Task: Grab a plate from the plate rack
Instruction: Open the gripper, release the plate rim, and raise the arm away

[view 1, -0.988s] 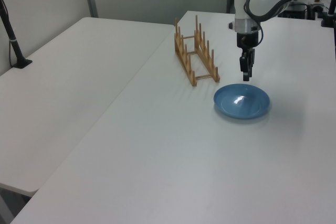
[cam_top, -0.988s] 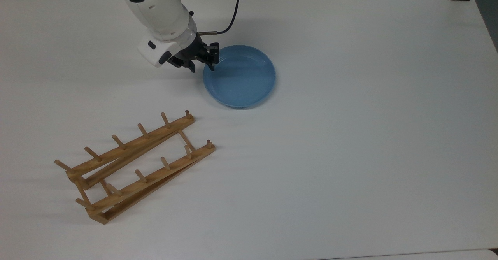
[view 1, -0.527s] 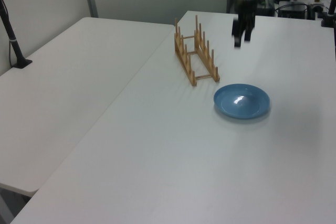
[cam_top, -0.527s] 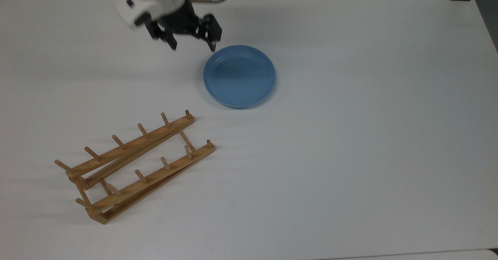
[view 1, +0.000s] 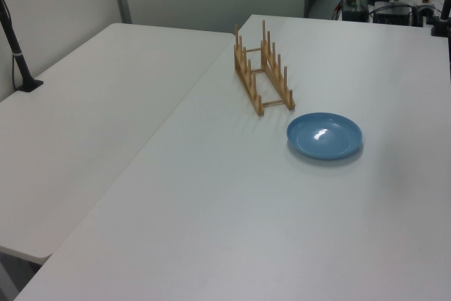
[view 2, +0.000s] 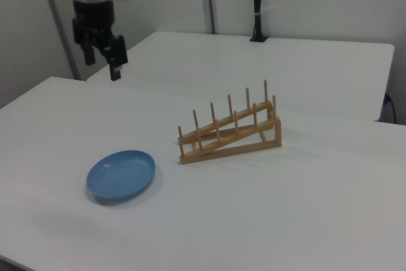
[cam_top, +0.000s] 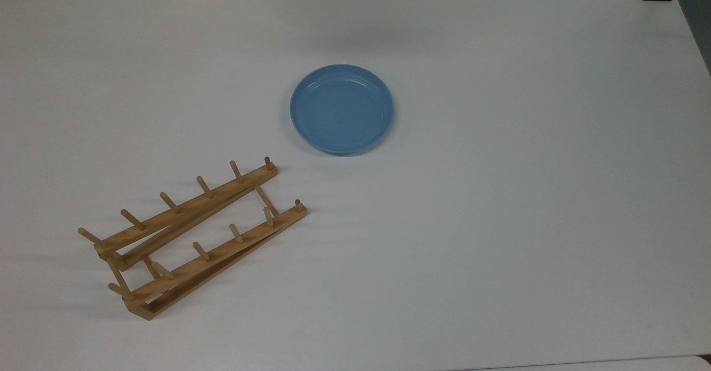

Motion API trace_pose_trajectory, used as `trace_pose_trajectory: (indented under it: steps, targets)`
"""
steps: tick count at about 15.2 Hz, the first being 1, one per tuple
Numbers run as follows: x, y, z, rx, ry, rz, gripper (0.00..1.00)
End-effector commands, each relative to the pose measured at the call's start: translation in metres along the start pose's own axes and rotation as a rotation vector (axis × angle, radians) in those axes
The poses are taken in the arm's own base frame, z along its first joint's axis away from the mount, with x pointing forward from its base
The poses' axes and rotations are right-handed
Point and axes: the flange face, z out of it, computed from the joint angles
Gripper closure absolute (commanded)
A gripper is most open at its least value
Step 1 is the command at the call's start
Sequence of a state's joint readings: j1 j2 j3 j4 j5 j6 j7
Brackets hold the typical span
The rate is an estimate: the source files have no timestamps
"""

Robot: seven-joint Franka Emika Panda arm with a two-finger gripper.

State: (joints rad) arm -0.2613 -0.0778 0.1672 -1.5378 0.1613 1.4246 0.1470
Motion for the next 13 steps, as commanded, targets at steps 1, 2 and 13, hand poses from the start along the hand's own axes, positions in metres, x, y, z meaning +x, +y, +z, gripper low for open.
trace_pose_trajectory:
  steps: [1,2,13]
  targets:
    - [-0.013,-0.009,-0.006,0.004,-0.031,-0.005,0.0]
    - [-0.013,-0.01,-0.005,0.008,-0.03,-0.011,0.0]
    - [0.033,-0.021,0.019,-0.13,0.169,-0.141,0.0]
